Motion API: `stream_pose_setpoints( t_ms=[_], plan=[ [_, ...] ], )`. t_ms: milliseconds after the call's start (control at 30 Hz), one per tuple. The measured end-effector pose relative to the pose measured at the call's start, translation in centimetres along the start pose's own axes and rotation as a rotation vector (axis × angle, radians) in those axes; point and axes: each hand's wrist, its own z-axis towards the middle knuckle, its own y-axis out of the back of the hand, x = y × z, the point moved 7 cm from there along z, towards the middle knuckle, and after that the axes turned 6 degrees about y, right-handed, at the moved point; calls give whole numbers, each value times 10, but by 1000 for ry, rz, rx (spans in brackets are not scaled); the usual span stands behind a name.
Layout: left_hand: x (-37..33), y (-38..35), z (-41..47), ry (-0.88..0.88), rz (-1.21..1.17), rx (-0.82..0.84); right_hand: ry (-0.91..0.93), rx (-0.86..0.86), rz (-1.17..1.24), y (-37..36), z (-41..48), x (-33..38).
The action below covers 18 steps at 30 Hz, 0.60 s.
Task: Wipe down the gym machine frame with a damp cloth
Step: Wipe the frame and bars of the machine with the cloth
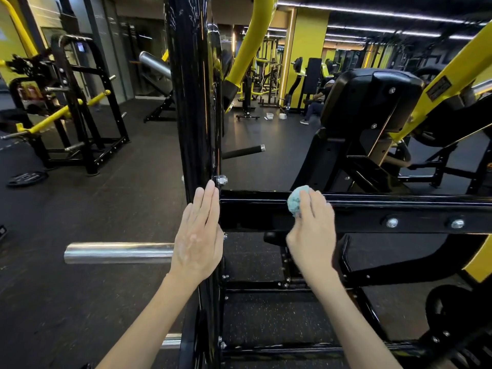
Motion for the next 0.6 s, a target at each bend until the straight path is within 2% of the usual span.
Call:
stream_pose_setpoints(
  t_ms=[67,167,267,367,600],
  plan=[
    [-3,-1,-1,9,5,-1,61,59,52,-5,8,35],
    [-2,0,-1,24,-10,1,274,214,109,-22,9,101],
    [-1,2,-1,30,-16,10,364,232,87,-31,5,120],
    [-6,4,-1,30,12,14,385,232,38,-26,4,90],
    [-41,-17,7,-14,20,113,172,102,-64,16,-4,-51]
  ],
)
